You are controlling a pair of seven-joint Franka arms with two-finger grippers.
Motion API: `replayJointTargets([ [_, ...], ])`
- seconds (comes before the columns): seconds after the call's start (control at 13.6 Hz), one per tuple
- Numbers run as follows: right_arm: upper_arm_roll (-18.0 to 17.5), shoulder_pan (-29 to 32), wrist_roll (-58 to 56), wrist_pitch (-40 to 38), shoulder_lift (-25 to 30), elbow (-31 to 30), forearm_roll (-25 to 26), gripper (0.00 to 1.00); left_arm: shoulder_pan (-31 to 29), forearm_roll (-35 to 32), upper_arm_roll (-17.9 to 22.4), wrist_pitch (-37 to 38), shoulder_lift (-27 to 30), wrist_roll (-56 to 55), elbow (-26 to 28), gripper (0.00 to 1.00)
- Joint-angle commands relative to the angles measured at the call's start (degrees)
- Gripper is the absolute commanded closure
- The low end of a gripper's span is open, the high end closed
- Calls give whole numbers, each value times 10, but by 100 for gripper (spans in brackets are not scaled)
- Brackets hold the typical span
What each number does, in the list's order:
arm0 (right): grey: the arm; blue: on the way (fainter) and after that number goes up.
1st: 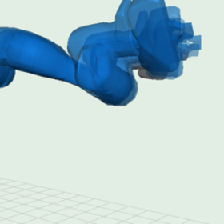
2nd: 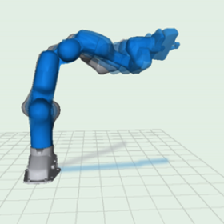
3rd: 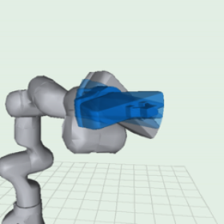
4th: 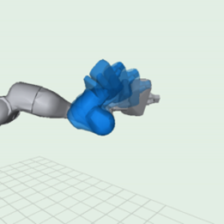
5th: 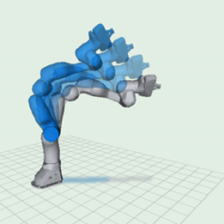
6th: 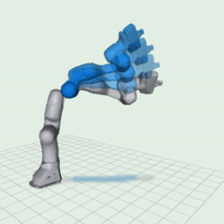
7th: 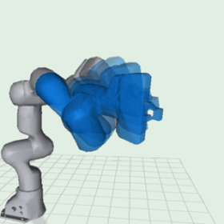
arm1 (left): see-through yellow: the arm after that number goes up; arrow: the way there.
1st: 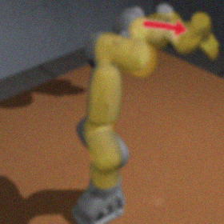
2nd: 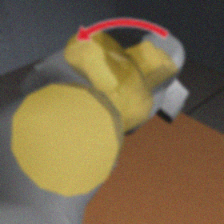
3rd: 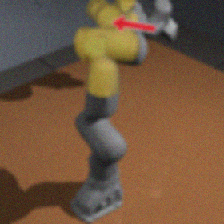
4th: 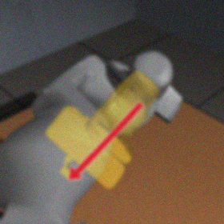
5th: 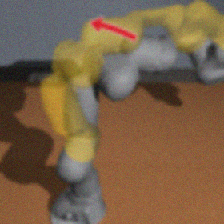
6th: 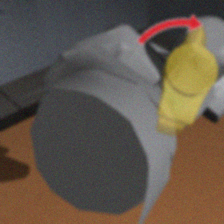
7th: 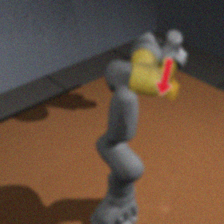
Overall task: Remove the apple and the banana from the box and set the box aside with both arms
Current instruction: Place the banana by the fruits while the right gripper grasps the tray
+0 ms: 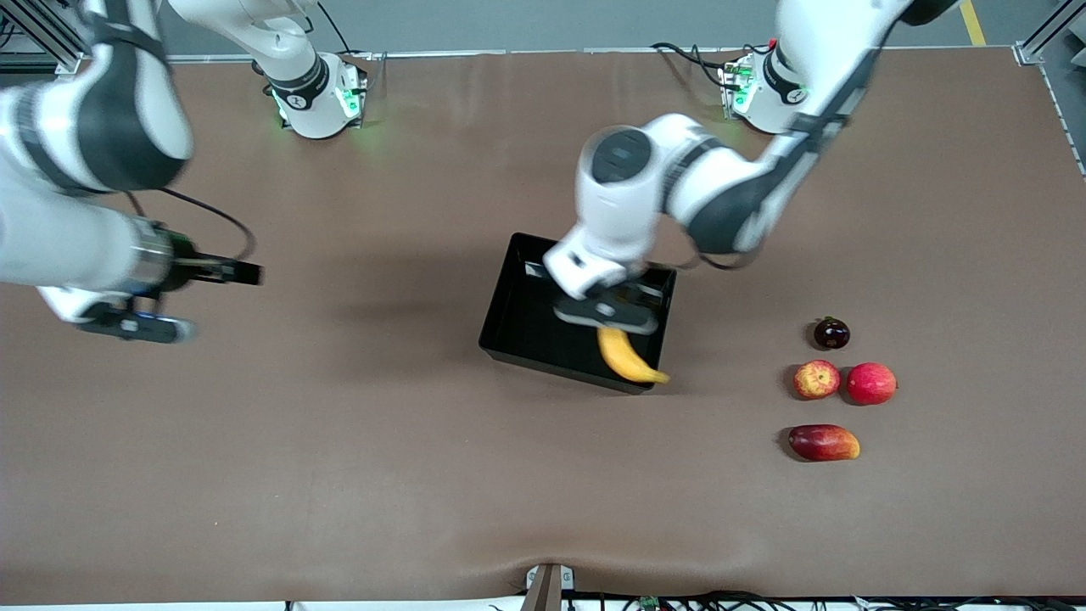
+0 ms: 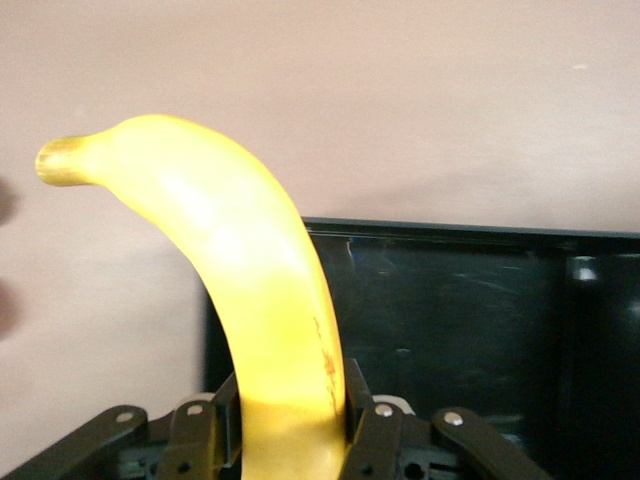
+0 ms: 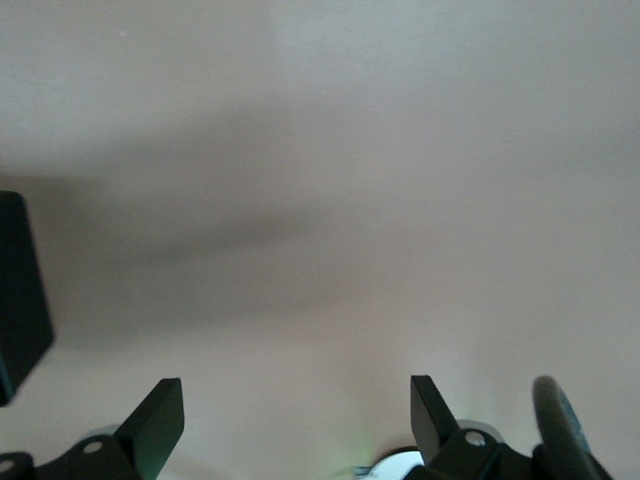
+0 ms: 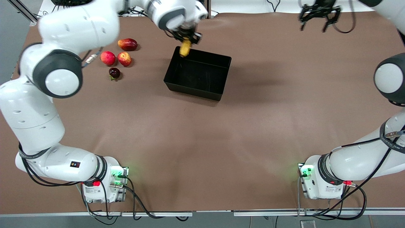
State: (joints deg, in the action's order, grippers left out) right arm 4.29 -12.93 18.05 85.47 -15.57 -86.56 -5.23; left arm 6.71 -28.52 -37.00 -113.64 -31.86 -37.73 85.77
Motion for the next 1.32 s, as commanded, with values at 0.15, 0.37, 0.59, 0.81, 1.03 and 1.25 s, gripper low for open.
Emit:
replayJointTargets([
  [0.15, 5, -109, 88, 64, -46, -13, -29, 0, -113, 15, -13, 9, 14, 99, 59, 100],
  [0.37, 5, -193, 196, 153, -89, -21, -31, 0, -192, 8, -13, -32, 8, 163, 119, 100],
  [0.59, 5, -230, 204, 201, -129, -22, -100, 0, -266, 4, -13, -196, -5, 237, 224, 100],
  [0.81, 5, -269, 233, 243, -173, -23, -103, 0, -278, -34, -9, -253, -40, 274, 244, 100],
  [1.03, 6, -298, 255, 303, -211, -23, -102, 30, -312, -125, -9, -273, -77, 274, 251, 100],
  [1.25, 6, -294, 255, 320, -220, -23, -102, 98, -316, -129, -9, -280, -85, 257, 253, 76],
])
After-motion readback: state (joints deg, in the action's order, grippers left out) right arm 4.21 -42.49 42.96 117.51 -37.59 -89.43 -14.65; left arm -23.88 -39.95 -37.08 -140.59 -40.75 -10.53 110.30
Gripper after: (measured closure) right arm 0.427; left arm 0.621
